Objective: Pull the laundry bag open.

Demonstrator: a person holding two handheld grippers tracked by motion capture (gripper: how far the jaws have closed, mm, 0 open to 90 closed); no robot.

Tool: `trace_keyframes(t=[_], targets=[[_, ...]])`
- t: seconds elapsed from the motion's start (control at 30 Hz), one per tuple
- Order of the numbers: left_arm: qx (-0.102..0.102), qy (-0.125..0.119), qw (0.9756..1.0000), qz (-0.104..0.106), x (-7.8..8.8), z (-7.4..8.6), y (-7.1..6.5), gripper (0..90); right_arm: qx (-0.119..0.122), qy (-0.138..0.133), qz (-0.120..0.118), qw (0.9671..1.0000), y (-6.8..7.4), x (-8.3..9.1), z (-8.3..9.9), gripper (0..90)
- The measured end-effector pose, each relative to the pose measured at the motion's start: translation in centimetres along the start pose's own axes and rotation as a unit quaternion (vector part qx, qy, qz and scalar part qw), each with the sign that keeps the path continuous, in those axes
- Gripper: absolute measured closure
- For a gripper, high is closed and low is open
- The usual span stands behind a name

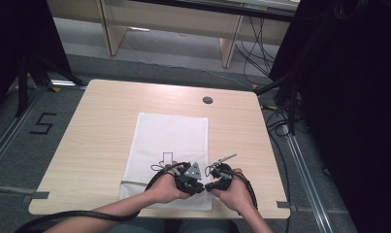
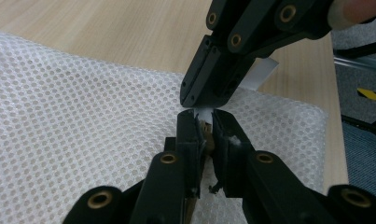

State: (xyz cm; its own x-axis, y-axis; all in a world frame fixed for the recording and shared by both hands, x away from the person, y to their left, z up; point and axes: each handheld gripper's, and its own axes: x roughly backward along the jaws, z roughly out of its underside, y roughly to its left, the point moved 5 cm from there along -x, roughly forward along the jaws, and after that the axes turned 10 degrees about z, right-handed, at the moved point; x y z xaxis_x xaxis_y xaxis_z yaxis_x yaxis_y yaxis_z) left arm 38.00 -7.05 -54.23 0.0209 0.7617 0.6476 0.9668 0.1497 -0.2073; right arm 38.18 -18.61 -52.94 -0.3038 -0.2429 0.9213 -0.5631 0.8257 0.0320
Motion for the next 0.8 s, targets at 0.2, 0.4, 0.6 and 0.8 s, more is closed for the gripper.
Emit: trace_keyframes(t=[0.2,0.4,0.6,0.8], targets=[[-0.018,0.021,0.9995,-0.018,0.04,-0.13,-0.26,81.8,-0.002,0.002,-0.005,1.0000,-0.03,0.04,0.06,90.0],[-0.014,0.016,0.9997,-0.013,0.28,-0.15,-0.08,81.9,-0.014,0.008,-0.001,0.9999,0.11,0.15,0.15,90.0],[-0.007,0.013,0.9998,-0.013,0.41,-0.18,-0.26,82.0,-0.009,0.003,0.007,0.9999,0.19,0.08,0.06,90.0],[-0.014,0.008,0.9998,-0.012,0.67,-0.45,-0.37,82.1,-0.019,0.008,0.002,0.9998,0.14,0.13,0.16,90.0]])
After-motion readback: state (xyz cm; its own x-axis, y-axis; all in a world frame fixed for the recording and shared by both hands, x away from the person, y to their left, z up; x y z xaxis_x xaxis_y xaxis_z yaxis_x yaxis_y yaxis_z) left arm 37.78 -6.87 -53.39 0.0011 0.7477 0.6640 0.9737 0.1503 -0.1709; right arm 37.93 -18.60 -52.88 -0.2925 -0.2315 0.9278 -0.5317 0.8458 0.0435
